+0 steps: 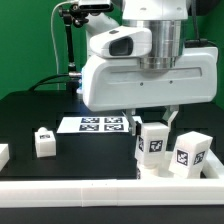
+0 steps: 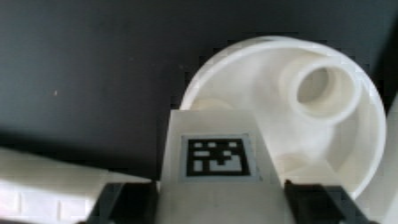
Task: Assemble stool
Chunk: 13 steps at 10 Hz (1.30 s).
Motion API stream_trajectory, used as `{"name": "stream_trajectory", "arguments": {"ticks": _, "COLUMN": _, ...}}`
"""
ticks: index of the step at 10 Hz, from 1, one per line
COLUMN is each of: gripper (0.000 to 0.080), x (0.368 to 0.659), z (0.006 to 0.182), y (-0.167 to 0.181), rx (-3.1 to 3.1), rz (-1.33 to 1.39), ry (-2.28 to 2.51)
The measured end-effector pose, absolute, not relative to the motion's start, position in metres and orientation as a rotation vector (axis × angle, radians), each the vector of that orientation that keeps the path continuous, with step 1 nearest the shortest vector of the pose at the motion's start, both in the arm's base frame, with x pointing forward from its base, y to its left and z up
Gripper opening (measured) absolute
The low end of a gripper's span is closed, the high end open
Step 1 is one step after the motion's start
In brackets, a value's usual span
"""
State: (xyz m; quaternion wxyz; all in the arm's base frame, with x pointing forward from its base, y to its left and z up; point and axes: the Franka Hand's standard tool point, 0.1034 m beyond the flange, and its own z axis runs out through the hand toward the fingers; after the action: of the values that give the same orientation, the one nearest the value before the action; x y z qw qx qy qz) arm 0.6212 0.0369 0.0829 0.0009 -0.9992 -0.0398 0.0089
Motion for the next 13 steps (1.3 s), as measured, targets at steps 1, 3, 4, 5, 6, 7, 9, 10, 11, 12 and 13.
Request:
{"name": "stream_trajectory", "arguments": {"ticks": 1, "gripper": 0.0338, "x": 0.6214, "z": 0.0829, "y": 0.0378, "rx": -3.134, "rz": 0.026, "ry": -0.010}}
{"name": "stream_trajectory", "arguments": {"ticks": 3, "gripper": 0.0338, "x": 0.6215, "z": 0.0828, "y": 0.0396, "rx": -3.125, "rz": 0.025, "ry": 0.197}}
{"name": "stream_trajectory", "arguments": {"ticks": 4, "gripper": 0.0338, "x": 0.6215, "z": 0.0827, "y": 0.0400, "rx": -3.119, "rz": 0.026, "ry": 0.279}}
{"name": "stream_trajectory", "arguments": {"ticks": 5, "gripper": 0.0338, "x": 0.6214, "z": 0.0826, "y": 0.0408, "rx": -3.106, "rz": 0.027, "ry": 0.385}}
{"name": "stream_trajectory", "arguments": {"ticks": 6, "gripper": 0.0338, "x": 0.6213, "z": 0.0825, "y": 0.0419, "rx": -3.087, "rz": 0.029, "ry": 0.492}}
{"name": "stream_trajectory", "arguments": {"ticks": 7, "gripper": 0.0338, "x": 0.6212, "z": 0.0824, "y": 0.0427, "rx": -3.071, "rz": 0.031, "ry": 0.568}}
{"name": "stream_trajectory", "arguments": {"ticks": 9, "gripper": 0.0338, "x": 0.6215, "z": 0.0819, "y": 0.0436, "rx": -3.012, "rz": 0.029, "ry": 0.777}}
{"name": "stream_trajectory", "arguments": {"ticks": 10, "gripper": 0.0338, "x": 0.6224, "z": 0.0815, "y": 0.0412, "rx": -2.916, "rz": 0.007, "ry": 0.966}}
{"name": "stream_trajectory", "arguments": {"ticks": 11, "gripper": 0.0338, "x": 0.6222, "z": 0.0815, "y": 0.0407, "rx": -2.854, "rz": 0.001, "ry": 1.084}}
{"name": "stream_trajectory", "arguments": {"ticks": 12, "gripper": 0.0338, "x": 0.6225, "z": 0.0812, "y": 0.0402, "rx": -2.795, "rz": 0.000, "ry": 1.186}}
{"name": "stream_trajectory", "arguments": {"ticks": 13, "gripper": 0.0338, "x": 0.6233, "z": 0.0811, "y": 0.0412, "rx": -2.721, "rz": -0.001, "ry": 1.323}}
